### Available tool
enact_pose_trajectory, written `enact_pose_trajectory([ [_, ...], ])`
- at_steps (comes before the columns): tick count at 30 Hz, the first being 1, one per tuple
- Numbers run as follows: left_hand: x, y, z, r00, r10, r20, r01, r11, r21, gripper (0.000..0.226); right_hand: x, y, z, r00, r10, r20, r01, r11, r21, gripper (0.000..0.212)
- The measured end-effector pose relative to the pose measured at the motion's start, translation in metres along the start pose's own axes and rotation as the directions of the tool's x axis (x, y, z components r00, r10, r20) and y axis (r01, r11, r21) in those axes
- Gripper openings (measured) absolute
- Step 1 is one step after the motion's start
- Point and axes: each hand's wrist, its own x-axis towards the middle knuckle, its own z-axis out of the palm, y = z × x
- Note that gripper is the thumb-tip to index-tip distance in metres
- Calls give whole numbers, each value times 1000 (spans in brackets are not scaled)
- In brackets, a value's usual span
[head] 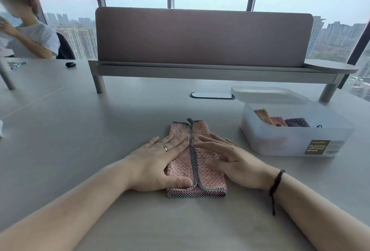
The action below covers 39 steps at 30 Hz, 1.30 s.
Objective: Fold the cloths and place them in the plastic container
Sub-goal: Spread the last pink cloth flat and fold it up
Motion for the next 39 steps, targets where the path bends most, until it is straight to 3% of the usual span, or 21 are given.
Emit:
enact_pose_trajectory([
  [3, -1, -3, -2, 1000, 25, 13, -25, 999, -20, 100, -8, 5, -8, 994, -13, 105, -1, 991, 137, 61],
  [8, -1, -7, -2, 996, 91, 15, -90, 994, -54, 93, -16, 1, -24, 944, -56, 324, 28, 996, 90, 76],
  [12, 1, -7, -1, 995, 95, 26, -94, 995, -21, 91, -21, -4, -28, 908, -71, 413, 69, 997, 21, 68],
  [19, 1, -8, 0, 993, 116, -9, -116, 991, -70, 89, -20, -17, -15, 972, -164, 168, 147, 983, 105, 28],
  [23, -2, -10, 0, 952, 131, -276, -239, 881, -408, 84, -19, -17, -16, 978, -201, -59, 209, 959, 191, 9],
  [27, -4, -13, -5, 868, 86, -489, -394, 719, -573, 74, -16, -13, -17, 981, -103, -165, 149, 944, 295, 34],
  [30, -6, -17, -7, 876, 100, -472, -415, 656, -630, 74, -13, -8, -13, 989, 12, -147, 46, 922, 386, 26],
  [33, -8, -15, -7, 902, 94, -422, -373, 664, -649, 68, -9, -2, -12, 971, 139, -194, -38, 892, 450, 12],
  [39, -4, -3, -3, 904, 49, -425, -334, 700, -631, 34, -5, 5, -11, 953, 221, -205, -106, 882, 459, 19],
])
